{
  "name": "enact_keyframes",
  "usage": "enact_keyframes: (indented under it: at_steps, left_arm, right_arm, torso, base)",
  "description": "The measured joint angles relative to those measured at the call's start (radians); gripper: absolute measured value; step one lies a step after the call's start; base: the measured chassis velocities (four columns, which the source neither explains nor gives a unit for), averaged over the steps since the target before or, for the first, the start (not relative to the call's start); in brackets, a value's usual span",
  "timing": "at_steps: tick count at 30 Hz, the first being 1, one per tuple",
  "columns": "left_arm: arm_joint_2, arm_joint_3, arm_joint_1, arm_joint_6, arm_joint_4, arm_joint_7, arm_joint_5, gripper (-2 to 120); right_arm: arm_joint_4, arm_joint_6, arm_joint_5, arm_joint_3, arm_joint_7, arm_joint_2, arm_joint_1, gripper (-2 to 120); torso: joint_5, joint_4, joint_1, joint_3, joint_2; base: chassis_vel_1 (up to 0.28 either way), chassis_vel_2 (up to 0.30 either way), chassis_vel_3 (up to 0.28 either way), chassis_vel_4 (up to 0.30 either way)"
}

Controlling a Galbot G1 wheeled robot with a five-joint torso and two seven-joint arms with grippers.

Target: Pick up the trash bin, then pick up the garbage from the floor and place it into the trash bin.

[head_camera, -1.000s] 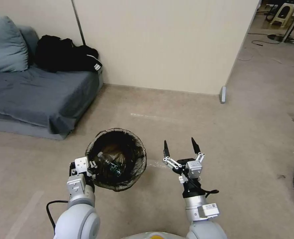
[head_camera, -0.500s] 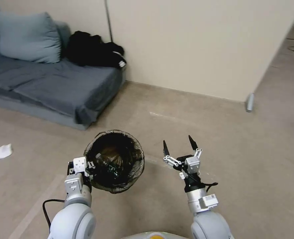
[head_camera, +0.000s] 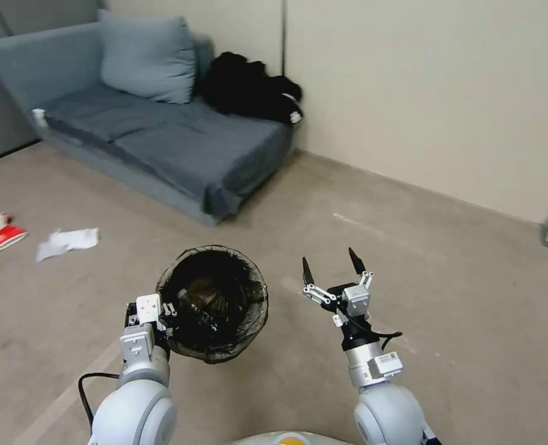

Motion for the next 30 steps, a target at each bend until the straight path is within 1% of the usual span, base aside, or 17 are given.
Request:
enact_keyframes:
  at_steps: [30]
  left_arm:
    - [-0.010,0.003,0.013,-0.003,-0.007,-0.001,0.011,0]
  right_arm:
    - [-0.008,-0.004,-0.015,-0.020,0.001,0.004,0.022,100]
  torso:
    - [0.0000,0.0001,0.000,0.000,0.000]
  base:
    - [0.129,0.129,0.126,0.127]
